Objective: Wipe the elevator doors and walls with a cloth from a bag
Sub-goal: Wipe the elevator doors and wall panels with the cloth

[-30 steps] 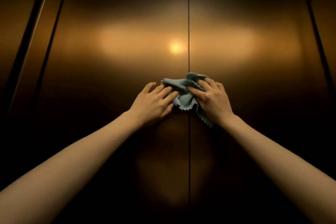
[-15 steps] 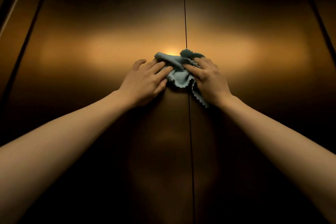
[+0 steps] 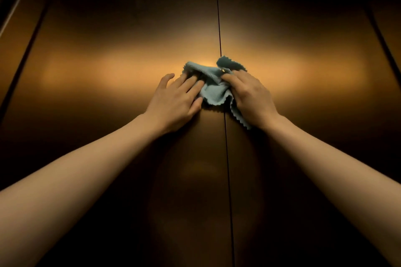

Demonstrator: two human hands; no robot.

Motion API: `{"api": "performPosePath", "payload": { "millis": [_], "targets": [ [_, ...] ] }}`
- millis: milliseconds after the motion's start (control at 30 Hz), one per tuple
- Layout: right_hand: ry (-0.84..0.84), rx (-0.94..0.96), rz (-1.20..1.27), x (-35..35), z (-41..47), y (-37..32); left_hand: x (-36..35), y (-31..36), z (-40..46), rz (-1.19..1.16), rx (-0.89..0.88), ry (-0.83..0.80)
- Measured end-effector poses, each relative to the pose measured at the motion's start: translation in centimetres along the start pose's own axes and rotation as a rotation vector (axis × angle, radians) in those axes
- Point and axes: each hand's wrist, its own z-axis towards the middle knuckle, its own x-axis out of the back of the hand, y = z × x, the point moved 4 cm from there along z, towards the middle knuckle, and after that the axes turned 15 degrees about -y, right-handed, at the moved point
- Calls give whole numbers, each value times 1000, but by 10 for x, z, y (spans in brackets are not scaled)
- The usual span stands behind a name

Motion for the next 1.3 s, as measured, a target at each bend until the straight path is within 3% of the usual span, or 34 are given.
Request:
{"api": "performPosePath", "payload": {
  "millis": [333, 567, 800, 1000, 1167, 1300],
  "targets": [
    [-36, 26, -29, -20, -130, -49, -22, 72, -114, 71, -123, 117],
    [-78, 96, -19, -38, -207, -83, -46, 124, -180, 2, -172, 41],
    [-107, 69, -31, -27, -187, -72, -50, 119, -179, -45, -149, -20],
    [-124, 106, -37, -38, -249, -104, -61, 148, -229, -84, -240, -61],
    [-163, 2, 79, -32, -237, -105, -57, 153, -226, -143, -241, -20],
    [-136, 83, 62, -40, -275, -111, -61, 164, -249, -125, -321, -66]
  ]
}}
